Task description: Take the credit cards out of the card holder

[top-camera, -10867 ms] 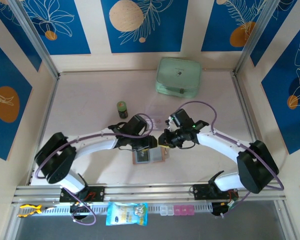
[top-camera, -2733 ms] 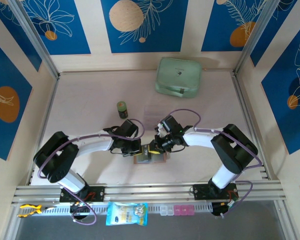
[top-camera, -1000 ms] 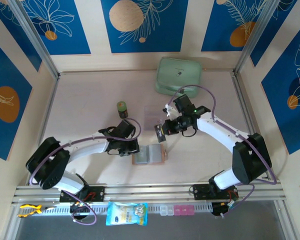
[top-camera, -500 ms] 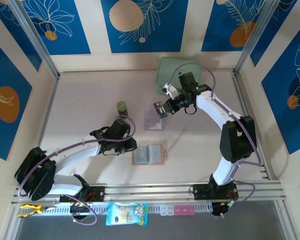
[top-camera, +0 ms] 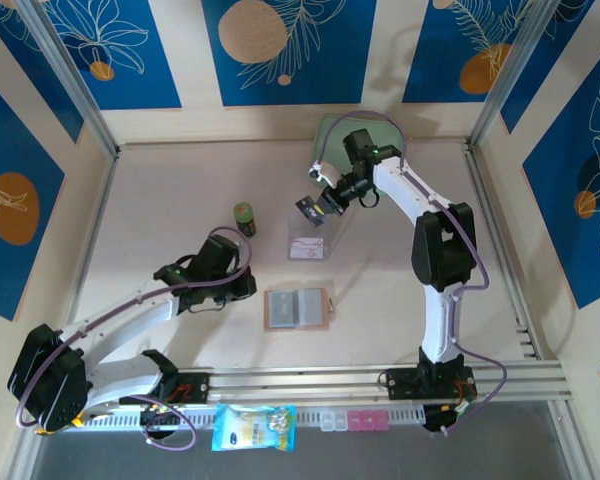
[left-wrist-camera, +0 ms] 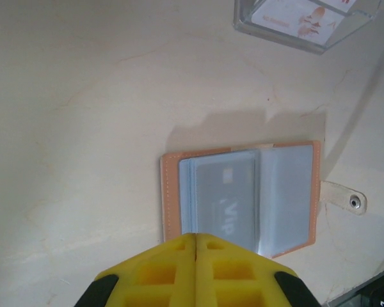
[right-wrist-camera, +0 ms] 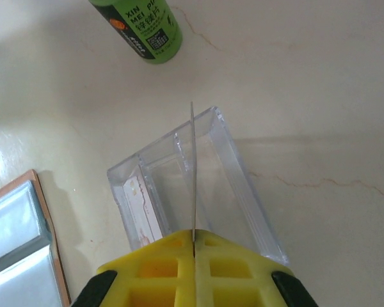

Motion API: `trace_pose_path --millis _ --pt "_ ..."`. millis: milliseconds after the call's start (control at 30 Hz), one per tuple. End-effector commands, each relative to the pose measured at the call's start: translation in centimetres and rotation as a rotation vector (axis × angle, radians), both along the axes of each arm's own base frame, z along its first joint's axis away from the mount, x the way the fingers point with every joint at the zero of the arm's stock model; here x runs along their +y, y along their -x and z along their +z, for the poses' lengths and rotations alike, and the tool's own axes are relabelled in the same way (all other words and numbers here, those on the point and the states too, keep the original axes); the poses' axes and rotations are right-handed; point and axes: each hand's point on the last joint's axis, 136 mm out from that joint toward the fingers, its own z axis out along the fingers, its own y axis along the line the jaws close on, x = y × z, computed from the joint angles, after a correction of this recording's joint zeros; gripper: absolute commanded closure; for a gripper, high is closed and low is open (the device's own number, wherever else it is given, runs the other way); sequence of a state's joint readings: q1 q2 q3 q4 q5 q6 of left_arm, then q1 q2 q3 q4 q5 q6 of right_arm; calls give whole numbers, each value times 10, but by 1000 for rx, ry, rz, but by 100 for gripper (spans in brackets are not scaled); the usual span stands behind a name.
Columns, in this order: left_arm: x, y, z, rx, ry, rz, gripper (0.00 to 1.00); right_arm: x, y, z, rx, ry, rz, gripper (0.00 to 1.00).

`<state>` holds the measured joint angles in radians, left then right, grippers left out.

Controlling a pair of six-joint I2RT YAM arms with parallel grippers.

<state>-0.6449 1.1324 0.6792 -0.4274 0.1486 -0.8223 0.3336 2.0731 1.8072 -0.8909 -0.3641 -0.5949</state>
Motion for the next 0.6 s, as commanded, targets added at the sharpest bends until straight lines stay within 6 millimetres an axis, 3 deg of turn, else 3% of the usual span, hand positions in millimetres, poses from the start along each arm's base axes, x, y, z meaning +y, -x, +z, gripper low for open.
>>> trace_pose_path --millis 0,567 --pt "7 5 1 2 -9 -22 100 3 17 0 31 15 116 100" --pt "38 4 6 14 -67 34 100 5 22 -32 84 177 264 100"
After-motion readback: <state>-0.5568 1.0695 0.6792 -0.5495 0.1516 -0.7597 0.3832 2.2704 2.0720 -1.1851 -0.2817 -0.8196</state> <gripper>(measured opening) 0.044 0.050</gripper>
